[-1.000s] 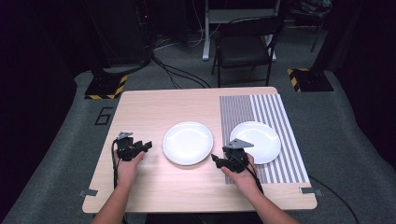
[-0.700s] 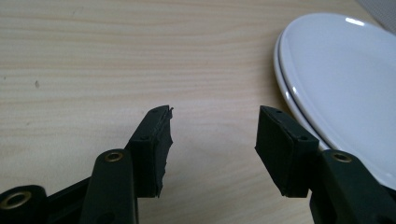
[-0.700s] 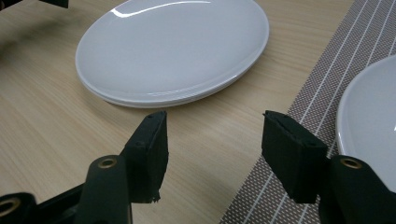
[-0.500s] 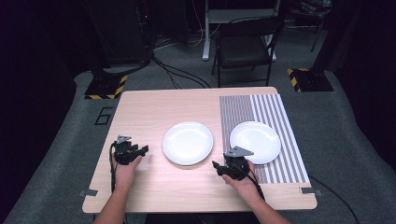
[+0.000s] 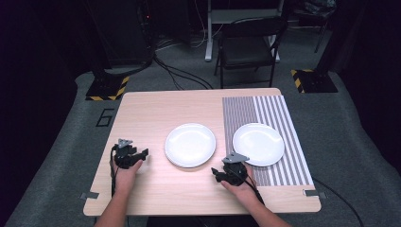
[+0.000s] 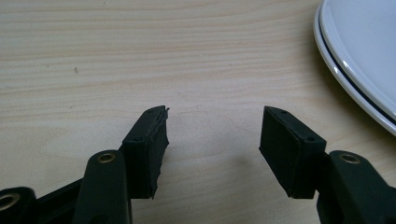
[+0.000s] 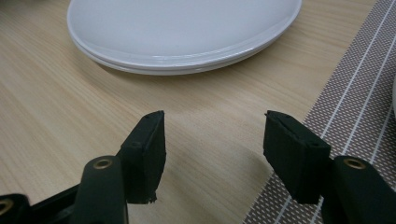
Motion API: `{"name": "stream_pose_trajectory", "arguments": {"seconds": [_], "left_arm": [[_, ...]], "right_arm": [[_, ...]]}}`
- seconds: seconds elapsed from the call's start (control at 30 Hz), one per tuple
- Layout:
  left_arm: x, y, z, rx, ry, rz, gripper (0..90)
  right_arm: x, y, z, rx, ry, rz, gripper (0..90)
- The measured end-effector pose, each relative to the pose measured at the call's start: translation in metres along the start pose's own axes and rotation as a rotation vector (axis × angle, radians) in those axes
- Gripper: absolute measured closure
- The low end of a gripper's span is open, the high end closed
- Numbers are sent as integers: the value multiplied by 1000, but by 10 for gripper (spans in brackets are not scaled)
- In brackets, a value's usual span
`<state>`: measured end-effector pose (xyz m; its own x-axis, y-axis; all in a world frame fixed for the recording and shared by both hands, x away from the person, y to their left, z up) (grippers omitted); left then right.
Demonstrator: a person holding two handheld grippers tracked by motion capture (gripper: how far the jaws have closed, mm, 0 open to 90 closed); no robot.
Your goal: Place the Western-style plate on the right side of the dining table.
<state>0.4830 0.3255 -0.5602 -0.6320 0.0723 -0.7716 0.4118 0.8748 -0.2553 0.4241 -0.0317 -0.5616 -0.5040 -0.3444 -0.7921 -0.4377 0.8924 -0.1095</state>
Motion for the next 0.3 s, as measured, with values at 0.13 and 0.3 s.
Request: {"name": "stream_pose_trajectory", "arguments": {"seconds": [0.13,0.3], "left_arm": [[0,-2,5,-11,11,32,401],[1,-5,8,-20,26,59,385]], "right_arm": [[1,2,1,9,0,-9,376],[0,0,2,12,0,-9,356]]}}
Point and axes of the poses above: each handheld gripper's, and its own axes: z roughly forward along the jaws, x roughly out of its underside, y roughly to its left, the point moved 6 cm from there along z, roughly forward along the jaws, and after that the axes turned 15 degrees about x, right-handed, at the moved point
